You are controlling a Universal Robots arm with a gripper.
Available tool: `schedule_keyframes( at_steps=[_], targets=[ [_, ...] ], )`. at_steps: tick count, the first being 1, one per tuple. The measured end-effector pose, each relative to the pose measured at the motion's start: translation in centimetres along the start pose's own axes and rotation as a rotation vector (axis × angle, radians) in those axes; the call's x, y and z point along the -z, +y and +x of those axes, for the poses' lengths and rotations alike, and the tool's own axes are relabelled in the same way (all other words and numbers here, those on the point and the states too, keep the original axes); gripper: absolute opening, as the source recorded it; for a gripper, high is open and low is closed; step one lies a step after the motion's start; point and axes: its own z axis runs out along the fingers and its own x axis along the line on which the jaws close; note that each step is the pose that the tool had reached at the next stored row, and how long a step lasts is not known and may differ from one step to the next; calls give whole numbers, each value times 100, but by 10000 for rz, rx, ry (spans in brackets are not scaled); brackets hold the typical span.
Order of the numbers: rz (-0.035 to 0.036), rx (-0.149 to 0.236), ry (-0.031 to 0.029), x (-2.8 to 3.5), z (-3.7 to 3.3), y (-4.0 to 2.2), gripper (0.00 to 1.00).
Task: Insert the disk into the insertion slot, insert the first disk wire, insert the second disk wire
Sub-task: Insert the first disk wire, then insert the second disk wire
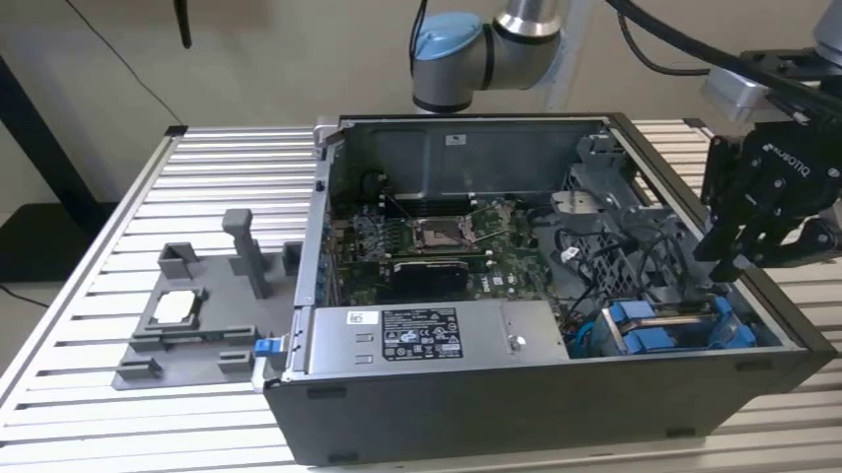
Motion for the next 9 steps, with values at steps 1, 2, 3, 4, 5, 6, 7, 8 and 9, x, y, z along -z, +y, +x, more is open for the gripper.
schedule_keyframes(
  at_steps=[1,2,3,4,5,6,7,8,9],
  targets=[
    [17,0,-1,14,0,5,33],
    [45,0,-4,20,-1,12,33],
    [83,0,-6,21,-2,20,33],
    [109,-1,-6,21,-5,26,33],
    [115,-2,-5,21,-10,34,33],
    [117,-8,-5,21,-14,46,33],
    [119,-12,-4,21,-20,59,33],
    [121,-19,-4,21,-29,74,33],
    [123,-27,-6,20,-37,91,33]
  ],
)
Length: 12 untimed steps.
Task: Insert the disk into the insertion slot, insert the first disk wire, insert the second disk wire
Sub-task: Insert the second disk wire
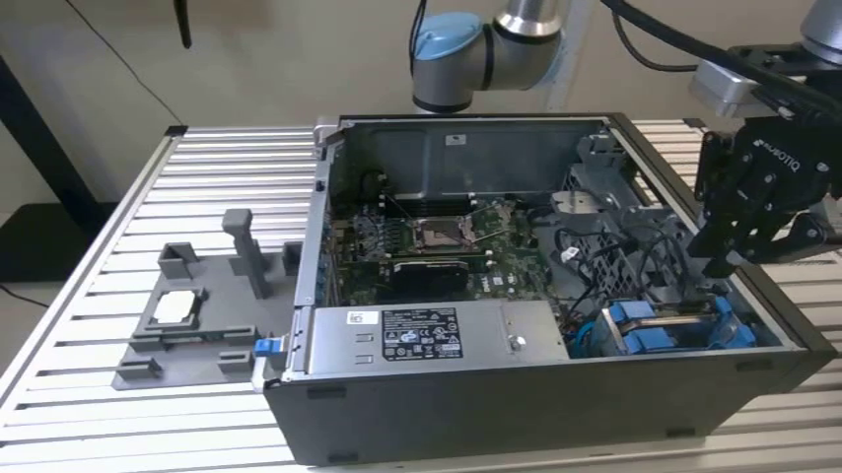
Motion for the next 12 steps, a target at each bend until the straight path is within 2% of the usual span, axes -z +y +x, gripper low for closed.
schedule_keyframes(
  at_steps=[12],
  targets=[
    [10,-93,-2,-4,-113,179,33]
  ],
)
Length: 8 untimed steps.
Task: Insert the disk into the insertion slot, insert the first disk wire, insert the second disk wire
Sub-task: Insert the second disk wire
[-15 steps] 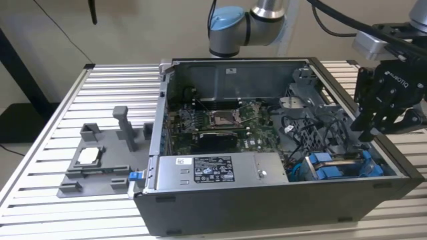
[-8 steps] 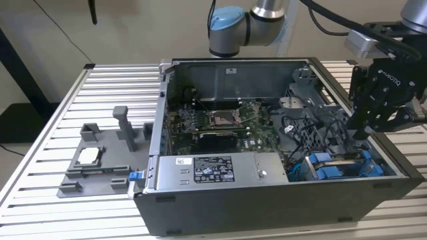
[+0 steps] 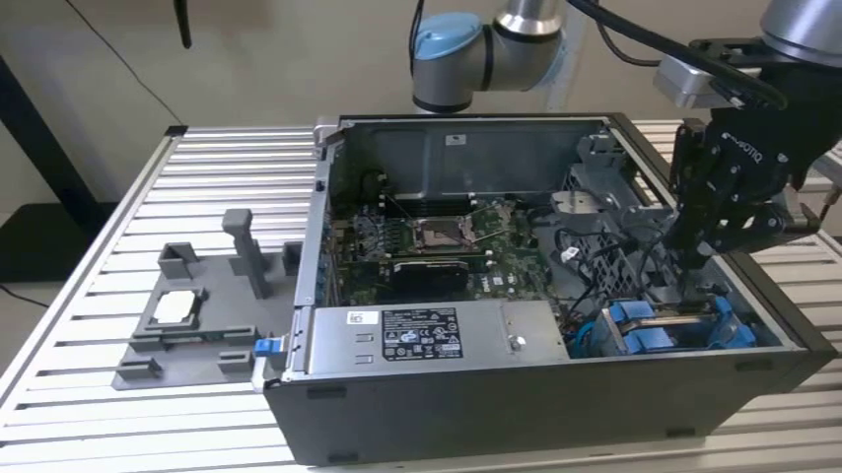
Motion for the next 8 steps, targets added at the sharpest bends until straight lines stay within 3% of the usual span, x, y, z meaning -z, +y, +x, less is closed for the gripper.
schedule_keyframes(
  at_steps=[3,8],
  targets=[
    [16,-1,-1,3,-50,31,33],
    [87,-1,-5,47,-75,81,33]
  ],
)
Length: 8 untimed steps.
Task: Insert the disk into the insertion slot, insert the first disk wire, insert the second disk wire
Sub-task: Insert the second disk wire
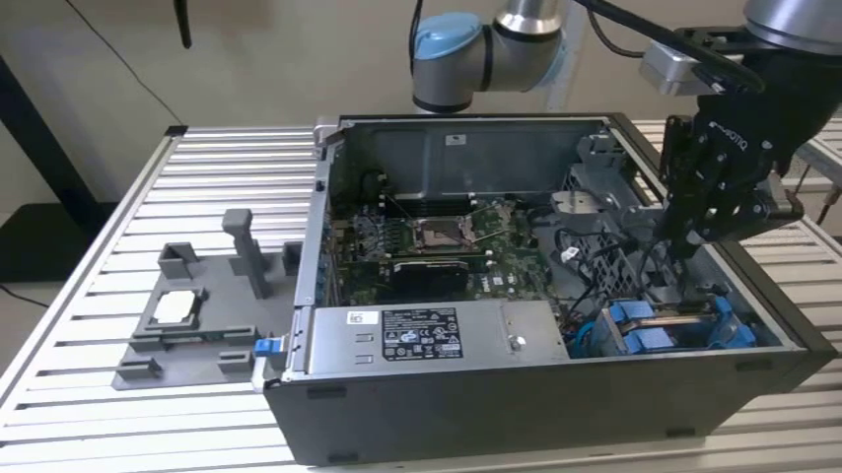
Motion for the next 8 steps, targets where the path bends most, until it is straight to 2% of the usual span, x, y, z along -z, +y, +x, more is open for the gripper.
schedule_keyframes(
  at_steps=[6,8],
  targets=[
    [100,-1,-2,15,-24,81,33],
    [144,-1,-2,14,-41,126,33]
  ],
)
